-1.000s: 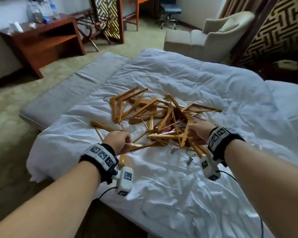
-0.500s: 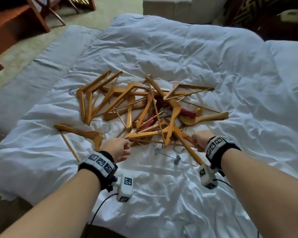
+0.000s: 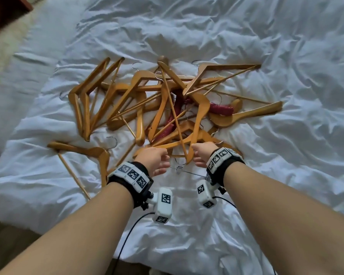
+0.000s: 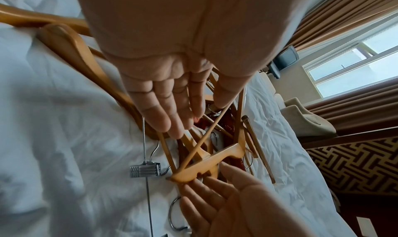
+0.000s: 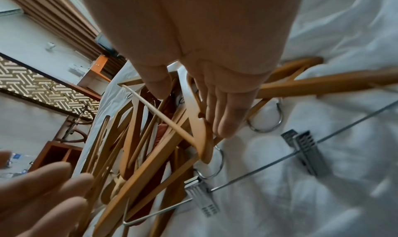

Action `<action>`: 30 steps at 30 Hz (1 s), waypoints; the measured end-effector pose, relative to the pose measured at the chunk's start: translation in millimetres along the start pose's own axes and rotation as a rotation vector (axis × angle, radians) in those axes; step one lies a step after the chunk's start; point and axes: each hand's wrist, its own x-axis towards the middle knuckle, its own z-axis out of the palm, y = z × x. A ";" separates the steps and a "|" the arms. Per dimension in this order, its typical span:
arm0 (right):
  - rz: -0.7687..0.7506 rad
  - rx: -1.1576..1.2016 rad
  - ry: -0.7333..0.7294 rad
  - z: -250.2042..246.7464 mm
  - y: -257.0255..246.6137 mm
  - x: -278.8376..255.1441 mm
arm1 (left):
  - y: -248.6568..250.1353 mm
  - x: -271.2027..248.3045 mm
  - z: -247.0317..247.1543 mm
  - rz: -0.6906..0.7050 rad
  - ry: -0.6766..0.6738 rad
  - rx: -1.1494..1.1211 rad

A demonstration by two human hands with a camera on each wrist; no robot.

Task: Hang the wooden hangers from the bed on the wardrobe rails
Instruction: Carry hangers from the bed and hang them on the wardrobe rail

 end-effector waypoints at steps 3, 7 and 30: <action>0.006 0.033 0.004 8.1 -4.4 -0.8 | -4.3 5.0 7.7 -0.026 -0.012 0.010; -0.016 -0.031 0.057 11.6 -3.8 7.7 | -10.6 4.4 15.7 -0.048 -0.042 0.010; -0.291 0.052 -0.408 86.7 -15.2 -123.2 | -7.7 -105.4 -58.5 0.128 -0.020 -0.242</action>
